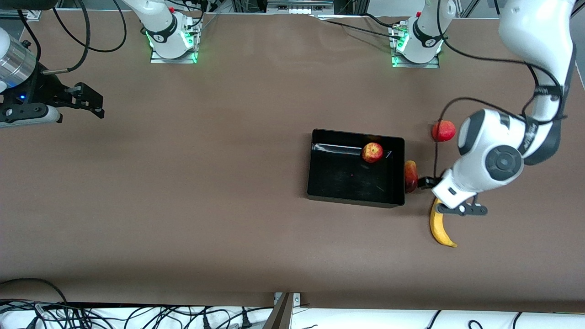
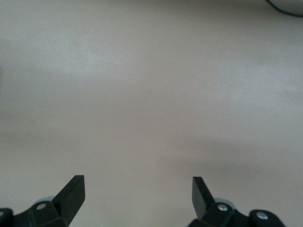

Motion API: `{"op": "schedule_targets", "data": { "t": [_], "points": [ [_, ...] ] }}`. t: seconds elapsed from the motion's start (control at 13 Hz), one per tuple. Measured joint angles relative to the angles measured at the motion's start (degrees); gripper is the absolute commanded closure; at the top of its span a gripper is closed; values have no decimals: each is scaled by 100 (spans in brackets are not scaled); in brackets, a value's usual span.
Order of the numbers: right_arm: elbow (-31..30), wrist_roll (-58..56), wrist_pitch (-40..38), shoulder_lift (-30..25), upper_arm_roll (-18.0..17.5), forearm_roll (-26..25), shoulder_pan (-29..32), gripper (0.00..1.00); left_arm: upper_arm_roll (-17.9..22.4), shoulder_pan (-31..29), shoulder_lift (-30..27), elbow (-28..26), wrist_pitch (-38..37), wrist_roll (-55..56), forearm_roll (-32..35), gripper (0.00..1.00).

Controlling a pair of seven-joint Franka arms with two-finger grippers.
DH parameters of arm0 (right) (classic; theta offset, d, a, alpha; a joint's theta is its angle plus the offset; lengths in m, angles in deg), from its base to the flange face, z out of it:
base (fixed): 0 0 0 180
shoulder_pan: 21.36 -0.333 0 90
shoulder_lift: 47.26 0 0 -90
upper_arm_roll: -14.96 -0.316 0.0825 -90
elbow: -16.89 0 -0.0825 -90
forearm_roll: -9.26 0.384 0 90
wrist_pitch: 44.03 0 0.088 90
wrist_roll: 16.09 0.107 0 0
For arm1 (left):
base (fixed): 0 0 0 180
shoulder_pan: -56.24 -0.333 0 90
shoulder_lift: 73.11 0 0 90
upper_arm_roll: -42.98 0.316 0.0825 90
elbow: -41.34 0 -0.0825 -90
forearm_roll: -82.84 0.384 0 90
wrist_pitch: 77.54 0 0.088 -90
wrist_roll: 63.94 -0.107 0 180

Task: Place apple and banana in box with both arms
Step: 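Move the left gripper down to the yellow banana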

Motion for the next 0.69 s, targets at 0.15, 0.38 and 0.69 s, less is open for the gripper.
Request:
{"op": "schedule_targets", "data": {
  "t": [0.15,0.38,0.69],
  "points": [
    [1,0,0,0,0,0,0,0,2,-130,402,-15,833,-136,0,0],
    [2,0,0,0,0,0,0,0,3,-190,886,-15,1950,-160,256,0],
    [2,0,0,1,0,0,0,0,8,-374,1145,-13,2286,-162,750,0]
  ]
}}
